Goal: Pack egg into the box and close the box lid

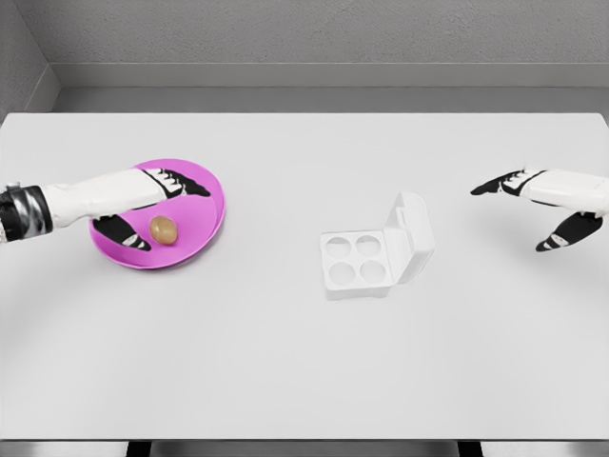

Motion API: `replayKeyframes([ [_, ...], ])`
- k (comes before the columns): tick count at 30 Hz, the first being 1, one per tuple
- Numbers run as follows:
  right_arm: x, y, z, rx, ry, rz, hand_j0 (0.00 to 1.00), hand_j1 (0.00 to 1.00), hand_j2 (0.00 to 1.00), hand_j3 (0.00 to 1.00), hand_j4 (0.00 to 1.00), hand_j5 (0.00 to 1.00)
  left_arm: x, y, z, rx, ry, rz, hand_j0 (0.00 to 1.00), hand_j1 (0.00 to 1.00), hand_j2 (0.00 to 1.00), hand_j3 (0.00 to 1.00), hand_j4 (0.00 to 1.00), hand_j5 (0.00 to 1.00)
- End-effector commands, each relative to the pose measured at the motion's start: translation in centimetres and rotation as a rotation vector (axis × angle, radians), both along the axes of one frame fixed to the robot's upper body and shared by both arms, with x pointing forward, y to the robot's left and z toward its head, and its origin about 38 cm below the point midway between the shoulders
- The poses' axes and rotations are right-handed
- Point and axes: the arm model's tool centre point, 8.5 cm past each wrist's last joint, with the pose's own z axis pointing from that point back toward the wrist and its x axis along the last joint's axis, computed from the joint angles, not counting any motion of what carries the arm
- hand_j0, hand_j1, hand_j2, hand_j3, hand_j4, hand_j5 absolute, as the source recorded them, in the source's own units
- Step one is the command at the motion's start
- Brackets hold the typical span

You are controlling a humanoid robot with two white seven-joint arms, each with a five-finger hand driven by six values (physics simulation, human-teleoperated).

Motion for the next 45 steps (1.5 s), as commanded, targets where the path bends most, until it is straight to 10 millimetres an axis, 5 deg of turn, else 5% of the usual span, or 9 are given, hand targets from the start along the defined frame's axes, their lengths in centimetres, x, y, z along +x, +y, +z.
replayKeyframes([
  [1, -0.2, -0.1, -0.7, -0.004, 0.024, -0.001, 1.0, 1.0, 1.0, 1.0, 1.0, 1.0, 0.2, -0.2, -0.5, -0.007, 0.009, 0.007, 1.0, 1.0, 1.0, 1.0, 1.0, 1.0],
  [7, -0.1, 0.4, -0.2, -0.001, 0.008, 0.012, 1.0, 1.0, 1.0, 1.0, 1.0, 1.0, 0.1, 0.3, -0.6, 0.031, 0.003, 0.013, 0.97, 0.97, 0.97, 0.97, 0.97, 0.97],
  [13, -0.2, 0.6, -0.7, 0.003, 0.018, 0.015, 1.0, 1.0, 1.0, 1.0, 1.0, 1.0, 0.1, 0.4, -0.5, 0.027, 0.003, 0.015, 0.8, 0.8, 0.8, 0.8, 0.8, 0.8],
  [24, -0.3, 0.7, -1.1, 0.004, 0.027, 0.017, 1.0, 1.0, 1.0, 1.0, 1.0, 1.0, -0.1, 1.6, -0.9, 0.068, 0.014, 0.036, 0.81, 0.81, 0.81, 0.81, 0.81, 0.81],
  [45, -0.3, 0.7, -1.2, 0.004, 0.029, 0.017, 1.0, 1.0, 1.0, 1.0, 1.0, 1.0, 0.2, 0.2, -1.9, 0.113, 0.002, 0.016, 0.81, 0.81, 0.81, 0.81, 0.81, 0.81],
])
